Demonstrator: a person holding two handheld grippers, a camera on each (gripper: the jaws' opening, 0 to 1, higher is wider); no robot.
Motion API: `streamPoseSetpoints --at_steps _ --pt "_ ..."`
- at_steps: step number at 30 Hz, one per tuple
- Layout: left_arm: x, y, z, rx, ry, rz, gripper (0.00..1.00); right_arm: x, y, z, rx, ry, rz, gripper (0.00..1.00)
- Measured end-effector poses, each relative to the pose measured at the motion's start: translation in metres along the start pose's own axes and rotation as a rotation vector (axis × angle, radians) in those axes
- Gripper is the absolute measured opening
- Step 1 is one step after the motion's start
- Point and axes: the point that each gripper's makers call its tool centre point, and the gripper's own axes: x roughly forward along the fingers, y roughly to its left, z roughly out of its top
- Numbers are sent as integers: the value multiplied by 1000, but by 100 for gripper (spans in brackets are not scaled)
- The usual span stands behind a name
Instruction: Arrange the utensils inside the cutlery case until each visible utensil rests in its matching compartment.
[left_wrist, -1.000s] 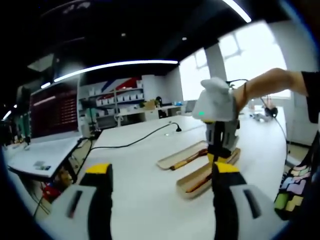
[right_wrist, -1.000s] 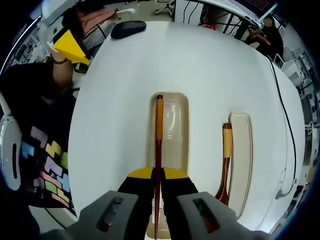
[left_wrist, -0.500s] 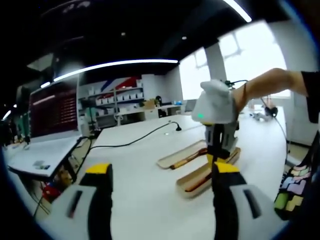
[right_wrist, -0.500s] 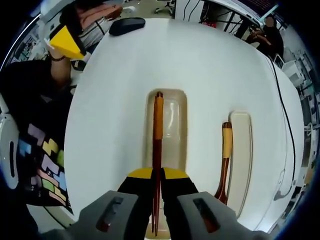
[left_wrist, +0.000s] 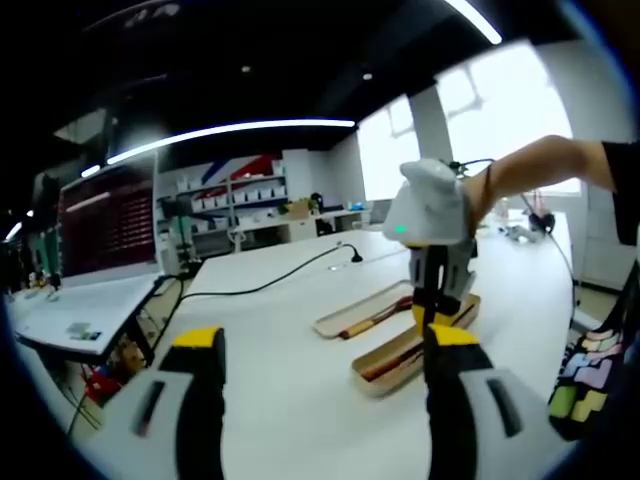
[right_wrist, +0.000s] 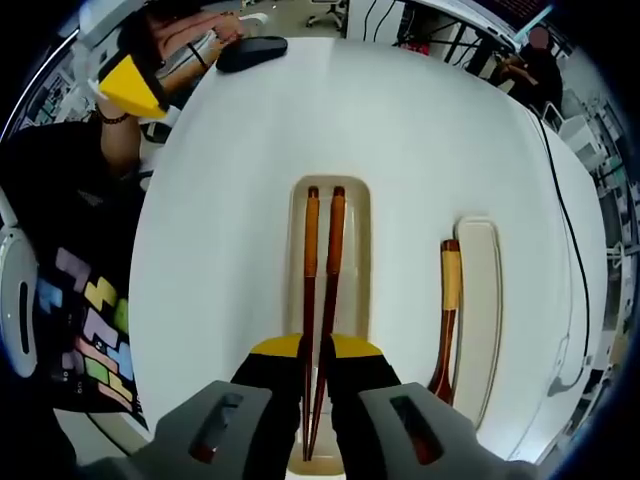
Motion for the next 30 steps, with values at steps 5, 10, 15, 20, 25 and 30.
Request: streamPoseSetpoints --at_steps 5,10,15,20,25,30 --pt "0 1 0 0 0 0 86 -6 -3 2 -9 5 -9 6" --pt "1 1 -2 -1 6 -1 86 -21 -14 11 2 -24 -39 6" --pt "-1 0 -1 0 1 -2 86 -32 -28 8 15 -31 -75 6" --pt "-2 3 -2 -5 4 5 86 -36 -40 -1 38 -29 -100 9" --pt "-1 2 -3 -12 0 2 85 -34 -51 -20 61 -15 -124 10" --pt "0 4 -4 -18 0 9 85 -34 -55 -37 80 -7 -135 11"
